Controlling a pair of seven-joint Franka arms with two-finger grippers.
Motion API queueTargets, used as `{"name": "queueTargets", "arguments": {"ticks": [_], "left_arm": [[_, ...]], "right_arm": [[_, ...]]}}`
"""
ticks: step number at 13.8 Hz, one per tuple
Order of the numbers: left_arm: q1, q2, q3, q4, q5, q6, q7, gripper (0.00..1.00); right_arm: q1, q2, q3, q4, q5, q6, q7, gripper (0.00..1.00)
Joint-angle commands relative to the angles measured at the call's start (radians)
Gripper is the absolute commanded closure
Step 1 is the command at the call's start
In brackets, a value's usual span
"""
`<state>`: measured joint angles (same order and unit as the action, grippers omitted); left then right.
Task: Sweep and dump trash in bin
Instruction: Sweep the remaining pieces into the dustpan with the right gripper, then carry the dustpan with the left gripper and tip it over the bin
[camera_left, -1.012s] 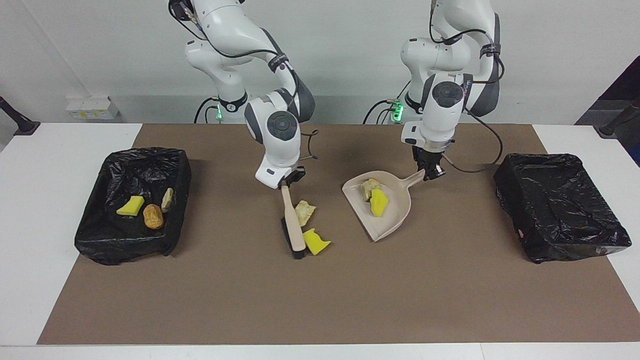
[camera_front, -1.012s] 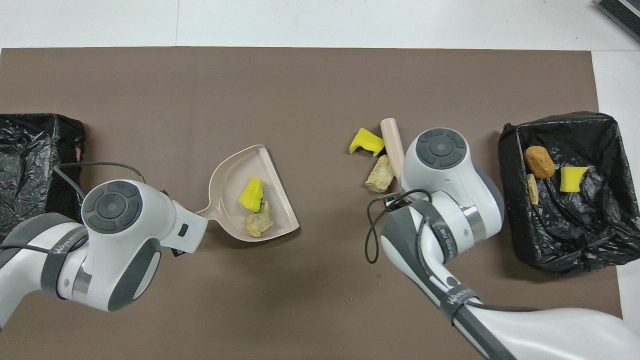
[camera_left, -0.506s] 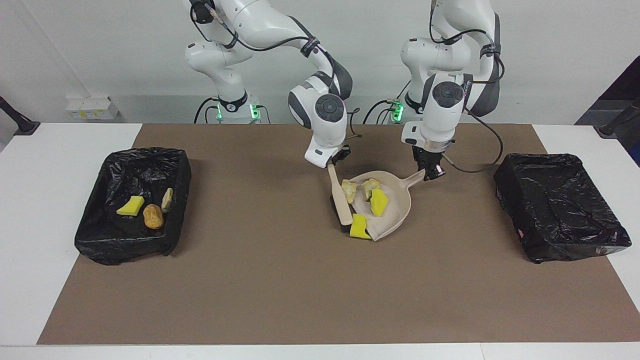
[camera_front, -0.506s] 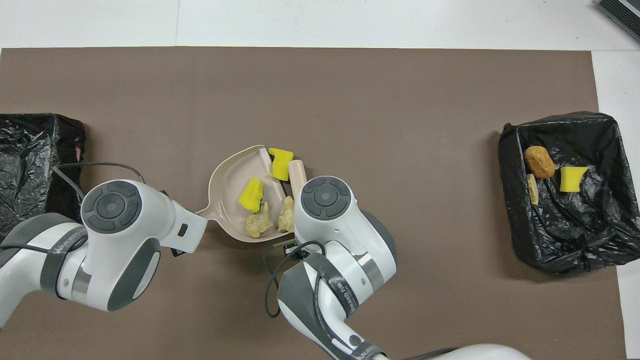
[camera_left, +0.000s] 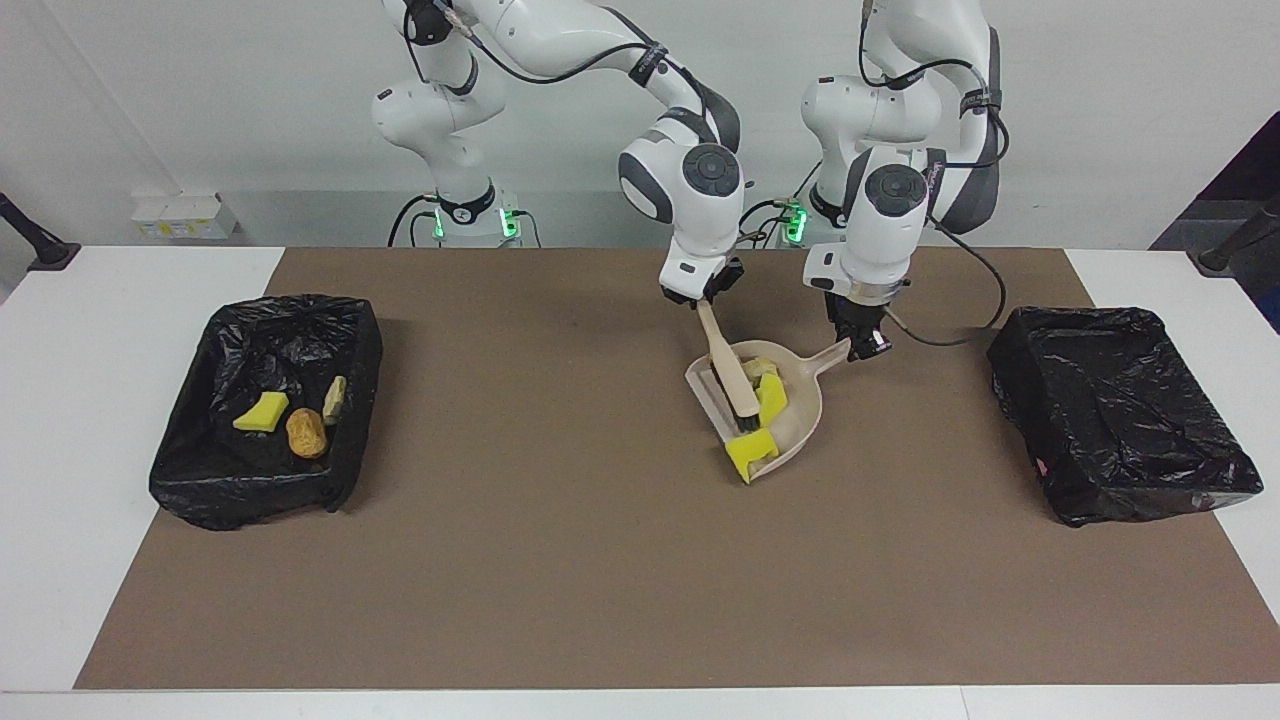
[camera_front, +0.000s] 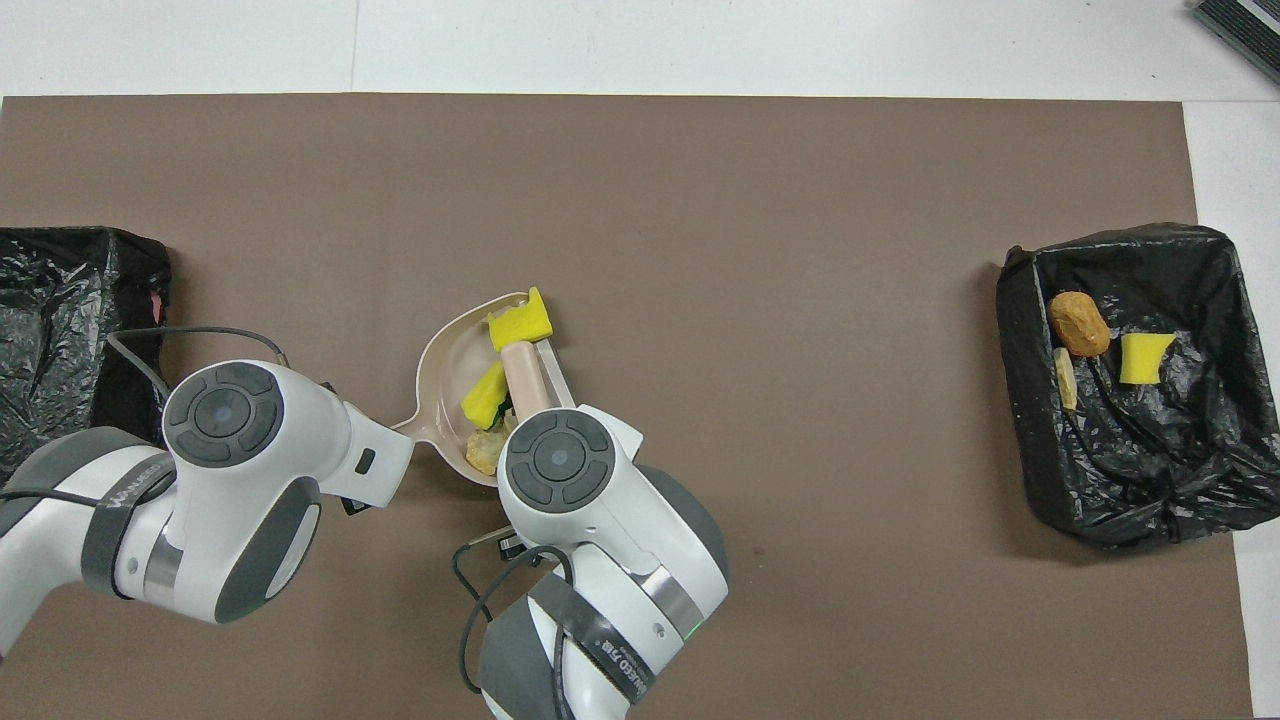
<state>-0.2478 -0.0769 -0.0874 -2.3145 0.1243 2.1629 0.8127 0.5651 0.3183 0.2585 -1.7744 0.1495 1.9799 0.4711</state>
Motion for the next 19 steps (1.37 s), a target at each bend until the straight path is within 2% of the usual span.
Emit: {"name": "queueTargets", "arguments": {"ticks": [1, 5, 8, 15, 19], "left_arm": [[0.005, -0.023, -0.002, -0.02, -0.014, 0.023, -0.01, 1.0], [0.013, -0.018, -0.002, -0.008, -0.018, 0.018, -0.038, 1.0], [0.027, -0.023, 0.0, 0.001, -0.048, 0.014, -0.038, 1.0], [0.071, -0.05, 0.009, 0.011, -0.063, -0.031, -0.03, 1.0], [0.154, -0.128, 0.012, 0.011, -0.071, -0.115, 0.02, 1.0]], "right_arm": [[-0.007, -0.011, 0.005, 0.036, 0.038, -0.044, -0.002, 1.0], [-0.027, -0.065, 0.002, 0.036, 0.022, -0.095, -0.006, 1.0], [-0.039, -0.061, -0.004, 0.035, 0.019, -0.053, -0.014, 1.0], [-0.037, -0.07, -0.007, 0.03, -0.013, -0.065, 0.001, 1.0], [-0.07, -0.077, -0.007, -0.005, -0.03, -0.065, -0.017, 1.0]]}}
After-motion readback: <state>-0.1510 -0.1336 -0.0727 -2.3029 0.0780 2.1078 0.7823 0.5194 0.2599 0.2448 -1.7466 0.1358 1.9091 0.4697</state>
